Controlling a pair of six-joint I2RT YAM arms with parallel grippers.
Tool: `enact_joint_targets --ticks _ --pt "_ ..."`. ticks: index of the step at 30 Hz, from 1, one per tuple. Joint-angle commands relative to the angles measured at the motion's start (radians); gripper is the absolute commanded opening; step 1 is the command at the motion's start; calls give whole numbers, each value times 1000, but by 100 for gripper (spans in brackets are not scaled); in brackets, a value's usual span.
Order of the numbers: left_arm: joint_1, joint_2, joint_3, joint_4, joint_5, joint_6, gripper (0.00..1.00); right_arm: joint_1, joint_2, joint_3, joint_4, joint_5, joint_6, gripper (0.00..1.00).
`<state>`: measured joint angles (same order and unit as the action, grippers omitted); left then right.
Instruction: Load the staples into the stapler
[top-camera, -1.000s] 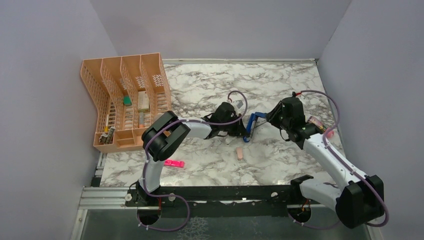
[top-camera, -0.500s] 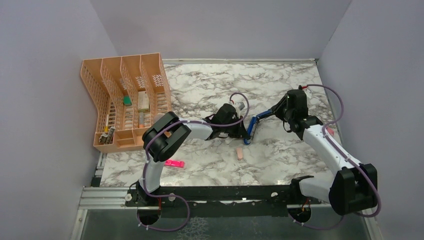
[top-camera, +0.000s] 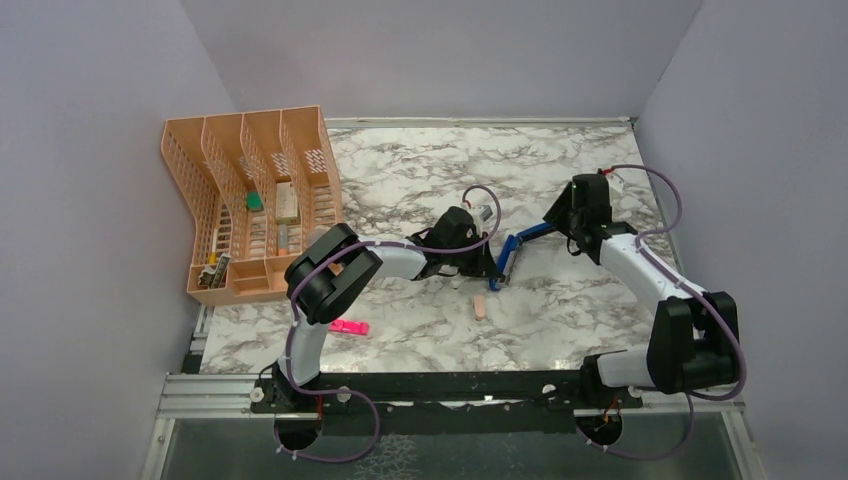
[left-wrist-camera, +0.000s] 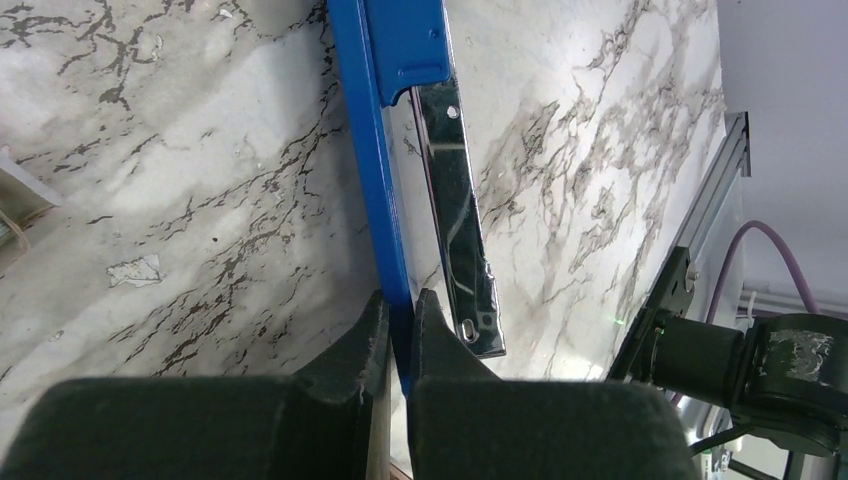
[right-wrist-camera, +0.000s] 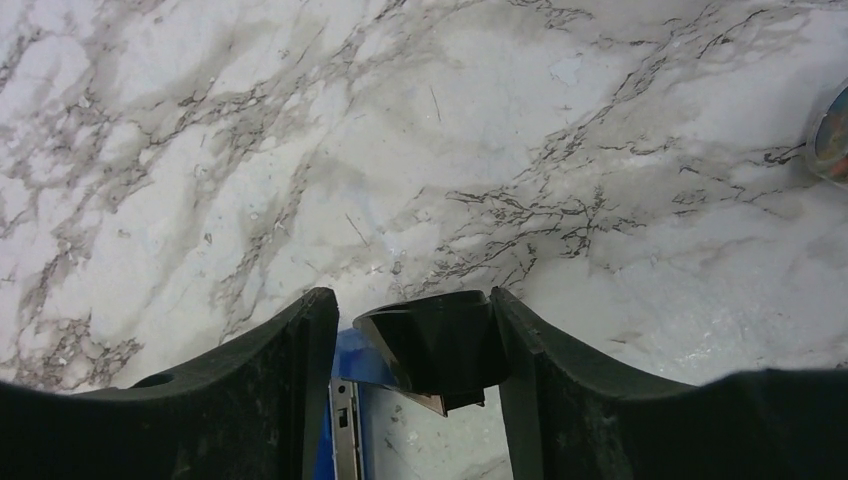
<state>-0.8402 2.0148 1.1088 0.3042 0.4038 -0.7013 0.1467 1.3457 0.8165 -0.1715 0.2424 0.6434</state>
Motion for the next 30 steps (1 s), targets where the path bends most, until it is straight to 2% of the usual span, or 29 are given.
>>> enact_joint_targets --ticks 1,10,17,20,30 --pt "-36 24 22 -11 67 64 0 8 28 32 41 -70 -11 63" --pt "-36 29 34 -22 84 66 0 -4 64 87 31 -101 -25 64" --pt "-34 39 60 -9 143 29 0 -7 169 187 5 -110 -43 54" --pt "-34 51 81 -6 163 4 0 -7 192 220 -19 -107 -62 53" --pt "-20 96 141 31 231 -100 0 -7 194 197 -63 -176 -62 75"
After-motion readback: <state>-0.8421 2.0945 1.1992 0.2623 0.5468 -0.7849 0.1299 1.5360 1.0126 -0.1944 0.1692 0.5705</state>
